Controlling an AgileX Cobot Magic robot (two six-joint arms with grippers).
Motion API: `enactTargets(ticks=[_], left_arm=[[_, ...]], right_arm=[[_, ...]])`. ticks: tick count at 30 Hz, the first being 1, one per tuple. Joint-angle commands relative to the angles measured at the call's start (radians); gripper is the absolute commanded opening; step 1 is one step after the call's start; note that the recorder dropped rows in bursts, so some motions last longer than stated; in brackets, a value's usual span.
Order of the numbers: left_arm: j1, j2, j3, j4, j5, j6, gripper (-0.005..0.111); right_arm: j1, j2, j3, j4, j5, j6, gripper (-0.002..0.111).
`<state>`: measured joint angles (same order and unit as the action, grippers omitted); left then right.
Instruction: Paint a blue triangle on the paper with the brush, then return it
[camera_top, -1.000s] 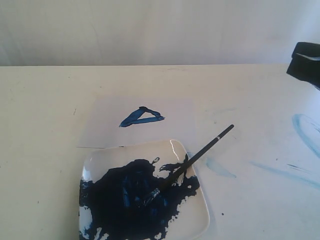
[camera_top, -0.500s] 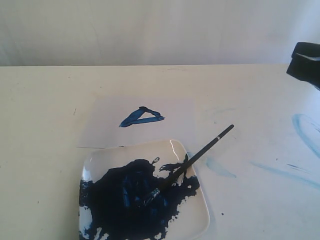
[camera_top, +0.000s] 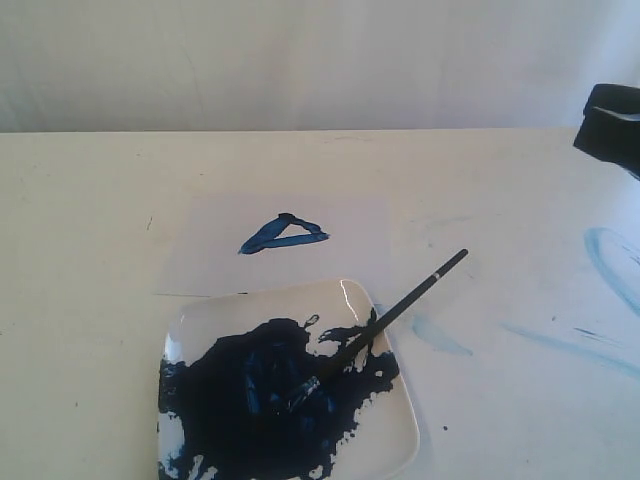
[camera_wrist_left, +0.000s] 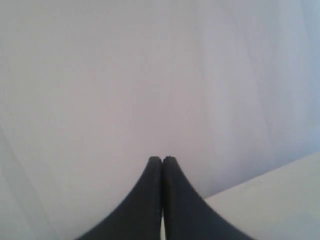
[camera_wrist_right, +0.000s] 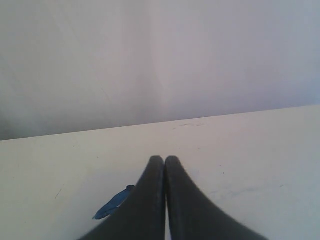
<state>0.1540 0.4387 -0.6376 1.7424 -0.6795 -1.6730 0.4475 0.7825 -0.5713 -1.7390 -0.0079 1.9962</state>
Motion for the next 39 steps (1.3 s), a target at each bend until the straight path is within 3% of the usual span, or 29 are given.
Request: enactTargets(ticks=[1,15,20,23,34,39], left_arm=[[-0.004,-0.107,0.001,0.002,-0.007,-0.001,0.000],[-0.004,-0.418,0.001,0.002,-0.017,-0.068,0.000],[-0.004,-0.439,0.001,0.002,0.014,-0.265,0.000],[-0.004,-0.439,0.011,0.002,0.112,-0.447,0.000],[-0.007,-0.439,0.224,-0.973,0.621,-0.447,0.000],[-0.007,-0.439,0.288,-1.302,1.075,-0.447,0.000]], right_arm=[[-0.001,-0.005,0.003,-0.005,0.002,-0.009,0.000],[-0.001,-0.005,0.003,-0.005,0.002,-0.009,0.000],[-0.001,-0.005,0.003,-0.005,0.002,-0.009,0.000],[-0.001,-0.005,0.003,-0.005,0.002,-0.009,0.000],[-0.001,-0.005,0.003,-0.005,0.002,-0.009,0.000],[-0.001,-0.005,0.003,-0.005,0.002,-0.009,0.000]])
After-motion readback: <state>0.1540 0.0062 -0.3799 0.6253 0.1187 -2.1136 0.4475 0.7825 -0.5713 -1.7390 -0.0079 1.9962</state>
